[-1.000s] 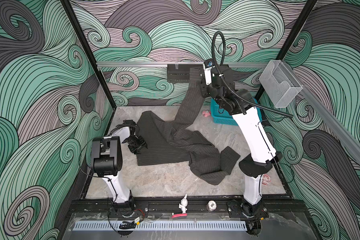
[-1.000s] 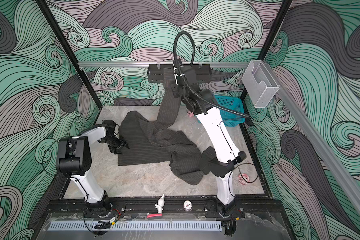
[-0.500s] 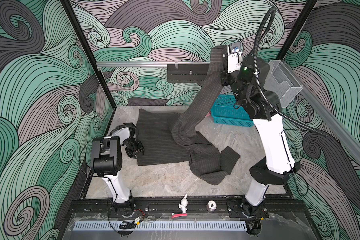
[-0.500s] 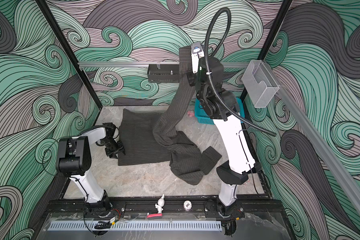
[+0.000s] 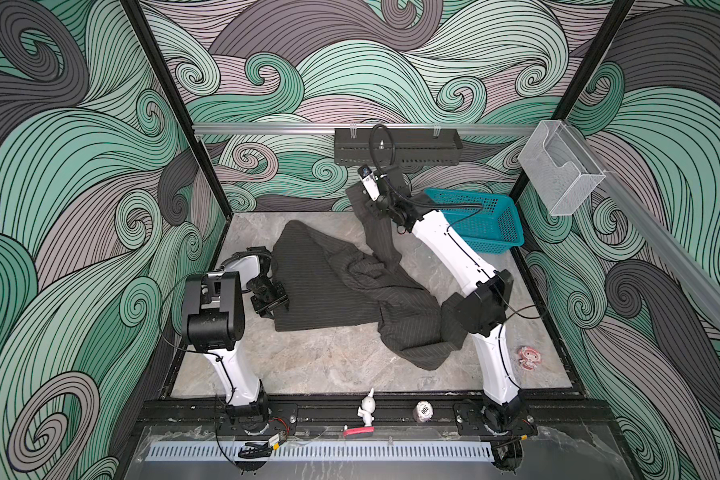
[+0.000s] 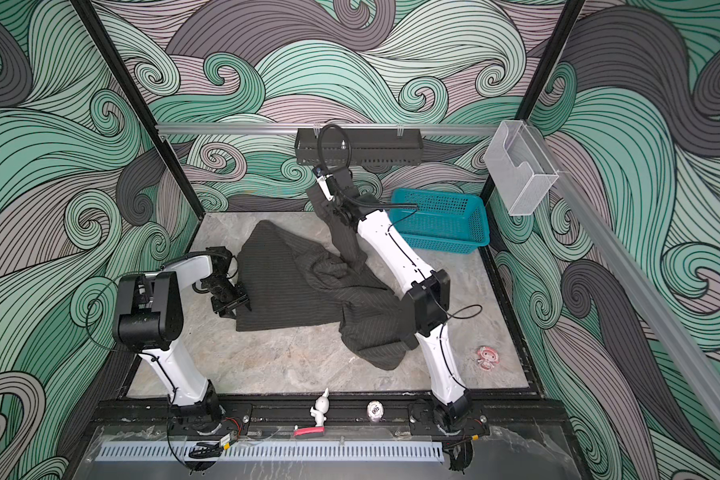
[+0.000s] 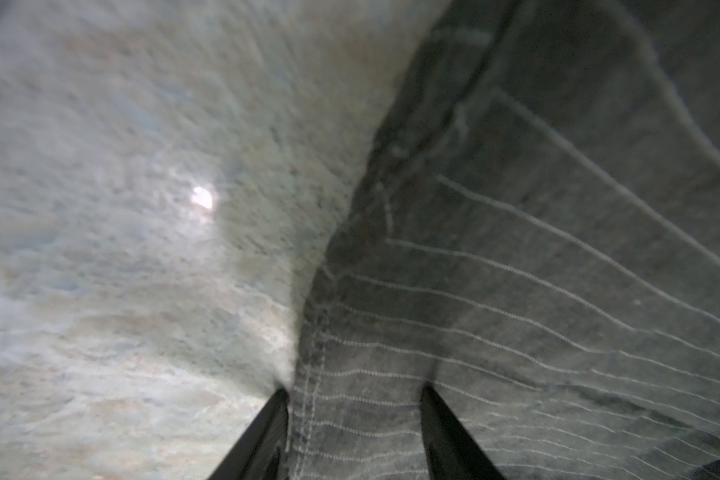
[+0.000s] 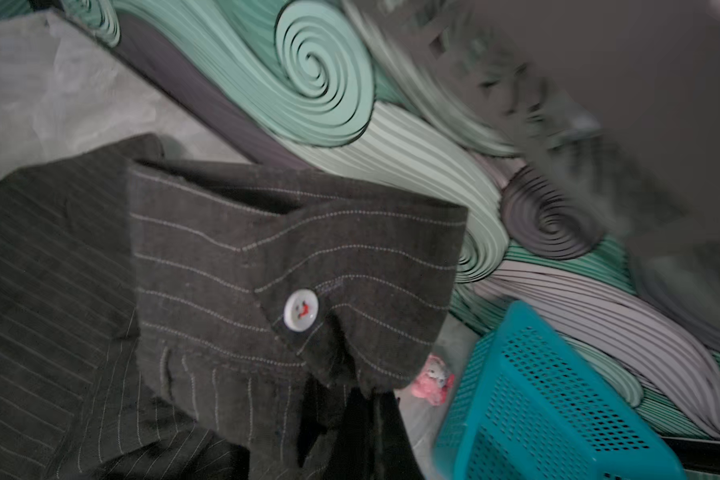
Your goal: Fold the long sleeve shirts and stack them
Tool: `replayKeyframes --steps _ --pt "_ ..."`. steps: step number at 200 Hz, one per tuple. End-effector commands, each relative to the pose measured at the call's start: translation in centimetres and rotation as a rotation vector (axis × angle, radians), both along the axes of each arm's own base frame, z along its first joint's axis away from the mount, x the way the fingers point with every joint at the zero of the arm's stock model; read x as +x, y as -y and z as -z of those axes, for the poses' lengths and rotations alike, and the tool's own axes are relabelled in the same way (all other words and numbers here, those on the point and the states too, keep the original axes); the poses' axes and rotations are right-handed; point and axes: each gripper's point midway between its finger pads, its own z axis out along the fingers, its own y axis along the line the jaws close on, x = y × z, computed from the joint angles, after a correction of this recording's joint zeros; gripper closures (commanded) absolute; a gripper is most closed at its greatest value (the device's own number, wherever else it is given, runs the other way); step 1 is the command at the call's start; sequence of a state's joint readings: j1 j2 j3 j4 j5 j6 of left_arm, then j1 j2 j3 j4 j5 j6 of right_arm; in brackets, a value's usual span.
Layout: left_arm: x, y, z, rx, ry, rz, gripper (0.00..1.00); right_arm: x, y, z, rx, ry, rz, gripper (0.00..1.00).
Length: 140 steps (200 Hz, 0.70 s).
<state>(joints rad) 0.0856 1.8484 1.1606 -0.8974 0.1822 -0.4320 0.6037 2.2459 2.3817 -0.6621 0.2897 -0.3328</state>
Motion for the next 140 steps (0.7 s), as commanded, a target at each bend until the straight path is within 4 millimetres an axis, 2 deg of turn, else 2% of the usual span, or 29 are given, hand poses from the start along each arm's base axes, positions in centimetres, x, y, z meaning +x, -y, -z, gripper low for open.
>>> replayKeyframes --steps 1,17,22,26,33,39,51,69,83,89,94,106,140 --pt "0.3 0.1 -0.8 -0.022 0.011 0.006 0.46 0.3 -1.4 1.4 0.006 -0.010 -0.021 1.00" --pt "0.6 0.2 -1.1 -0.026 0.020 0.009 0.46 1.1 -0.6 4.6 -0.043 -0.062 0.024 1.00" --pt "0.7 0.2 -1.3 -0.029 0.024 0.009 0.46 1.3 -0.1 5.3 -0.056 -0.080 0.043 0.91" --pt "0.8 0.2 -1.4 -0.032 0.027 0.008 0.46 1.5 0.3 5.6 -0.062 -0.090 0.058 0.80" --pt "0.9 0.3 -1.5 -0.035 0.031 0.009 0.46 1.6 1.0 5.7 -0.060 -0.104 0.081 0.61" --pt "1.0 0.4 -1.6 -0.038 0.035 0.010 0.46 1.5 1.5 5.7 -0.056 -0.122 0.098 0.50" --pt "1.2 0.7 -1.9 -0.047 0.043 0.014 0.46 1.2 2.8 5.0 -0.037 -0.140 0.139 0.38" --pt "1.4 1.5 -2.4 -0.053 0.052 0.031 0.46 -0.6 4.8 4.0 -0.012 -0.189 0.198 0.24" --pt "1.7 2.1 -2.8 -0.054 0.070 0.040 0.46 -3.2 5.9 3.5 0.021 -0.248 0.230 0.17" --pt "1.9 2.5 -3.0 -0.059 0.078 0.043 0.46 -4.5 6.4 4.1 0.034 -0.293 0.246 0.15" --pt "2.1 2.7 -3.0 -0.066 0.082 0.045 0.46 -5.7 6.6 3.8 0.056 -0.314 0.257 0.14" --pt "2.5 3.3 -2.9 -0.074 0.083 0.046 0.46 -8.9 7.0 5.5 0.094 -0.410 0.273 0.16" --pt "2.4 4.1 -1.0 -0.088 0.021 0.041 0.48 -18.4 6.0 11.4 0.132 -0.663 0.245 0.23"
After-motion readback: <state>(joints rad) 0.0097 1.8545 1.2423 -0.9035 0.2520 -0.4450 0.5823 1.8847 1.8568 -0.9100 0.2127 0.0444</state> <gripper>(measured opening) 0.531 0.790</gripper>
